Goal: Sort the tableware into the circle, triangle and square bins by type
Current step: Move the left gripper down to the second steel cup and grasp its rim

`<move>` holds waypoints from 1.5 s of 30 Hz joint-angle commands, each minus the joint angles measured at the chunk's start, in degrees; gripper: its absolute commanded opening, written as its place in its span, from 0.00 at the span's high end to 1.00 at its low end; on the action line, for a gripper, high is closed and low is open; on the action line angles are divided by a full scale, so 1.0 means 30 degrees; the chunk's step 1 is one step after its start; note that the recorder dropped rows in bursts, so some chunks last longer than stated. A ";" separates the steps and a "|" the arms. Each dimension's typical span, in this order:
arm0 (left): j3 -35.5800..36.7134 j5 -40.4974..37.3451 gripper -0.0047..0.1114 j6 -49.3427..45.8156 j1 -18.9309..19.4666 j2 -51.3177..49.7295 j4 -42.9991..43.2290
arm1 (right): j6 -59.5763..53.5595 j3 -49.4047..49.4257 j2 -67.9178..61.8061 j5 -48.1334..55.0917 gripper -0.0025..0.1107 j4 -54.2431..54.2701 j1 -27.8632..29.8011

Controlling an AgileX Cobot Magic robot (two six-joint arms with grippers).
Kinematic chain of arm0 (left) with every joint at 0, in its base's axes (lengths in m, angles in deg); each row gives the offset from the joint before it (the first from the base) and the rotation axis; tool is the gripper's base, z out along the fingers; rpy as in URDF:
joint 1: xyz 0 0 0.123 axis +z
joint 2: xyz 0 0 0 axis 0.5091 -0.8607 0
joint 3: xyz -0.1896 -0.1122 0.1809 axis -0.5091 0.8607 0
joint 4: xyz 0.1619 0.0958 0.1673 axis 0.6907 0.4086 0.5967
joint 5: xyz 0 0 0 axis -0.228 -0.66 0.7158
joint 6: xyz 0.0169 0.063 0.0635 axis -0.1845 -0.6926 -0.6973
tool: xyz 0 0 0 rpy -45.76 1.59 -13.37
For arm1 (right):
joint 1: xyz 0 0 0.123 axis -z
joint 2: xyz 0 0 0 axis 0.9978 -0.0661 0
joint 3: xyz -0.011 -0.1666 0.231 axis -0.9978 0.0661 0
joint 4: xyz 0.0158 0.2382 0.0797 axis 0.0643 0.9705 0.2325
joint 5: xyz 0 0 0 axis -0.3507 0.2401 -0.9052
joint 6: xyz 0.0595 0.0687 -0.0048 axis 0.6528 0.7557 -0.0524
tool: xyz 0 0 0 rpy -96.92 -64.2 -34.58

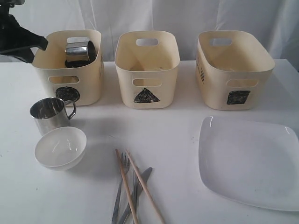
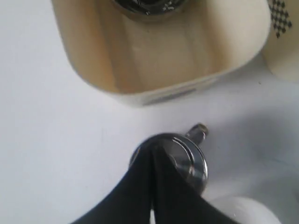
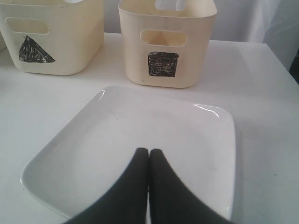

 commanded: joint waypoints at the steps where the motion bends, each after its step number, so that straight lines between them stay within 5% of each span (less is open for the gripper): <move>1: 0.1157 -0.2703 0.96 0.0799 -0.0044 0.2117 -0.0363 | 0.0002 0.0013 0.0036 -0.0155 0.98 -0.0110 0.0117; 5: 0.2359 -0.5037 0.96 0.0799 -0.0044 0.2905 0.0752 | 0.0002 0.0013 0.0036 -0.0155 0.98 -0.0110 0.0117; 9: 0.4303 -0.2961 0.94 0.0149 -0.0044 0.2755 0.1789 | 0.0002 0.0013 0.0036 -0.0155 0.98 -0.0110 0.0117; 20: 0.6546 0.1623 0.36 0.0358 -0.0044 0.1318 -0.1335 | 0.0002 0.0013 0.0036 -0.0155 0.98 -0.0110 0.0117; 32: 0.6662 0.5732 0.41 0.0390 -0.0044 -0.0793 -0.0610 | 0.0002 0.0013 0.0036 -0.0155 0.98 -0.0110 0.0117; 45: 0.6662 0.6527 0.41 0.0390 -0.0044 -0.2837 0.1203 | 0.0002 0.0013 0.0036 -0.0155 0.98 -0.0110 0.0117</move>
